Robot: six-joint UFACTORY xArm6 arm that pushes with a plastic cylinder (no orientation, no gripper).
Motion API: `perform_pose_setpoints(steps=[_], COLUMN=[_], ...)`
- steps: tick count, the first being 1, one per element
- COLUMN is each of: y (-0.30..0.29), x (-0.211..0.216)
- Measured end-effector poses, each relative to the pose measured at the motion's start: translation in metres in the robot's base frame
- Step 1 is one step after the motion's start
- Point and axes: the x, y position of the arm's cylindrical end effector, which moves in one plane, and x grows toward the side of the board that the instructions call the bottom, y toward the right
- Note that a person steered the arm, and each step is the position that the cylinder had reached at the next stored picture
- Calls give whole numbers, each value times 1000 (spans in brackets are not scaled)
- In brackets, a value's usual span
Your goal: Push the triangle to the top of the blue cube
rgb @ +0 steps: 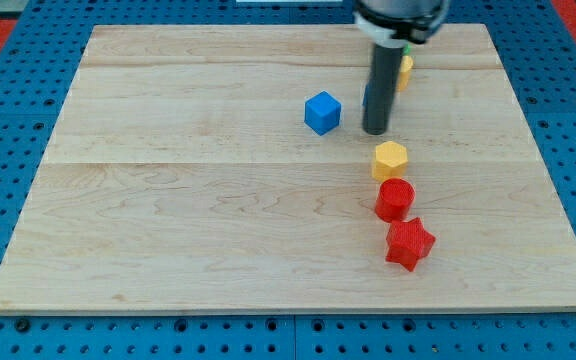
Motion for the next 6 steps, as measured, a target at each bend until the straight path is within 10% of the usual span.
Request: perform_pose_setpoints(steps=[4, 6], y=[33, -93], x=[-45, -42])
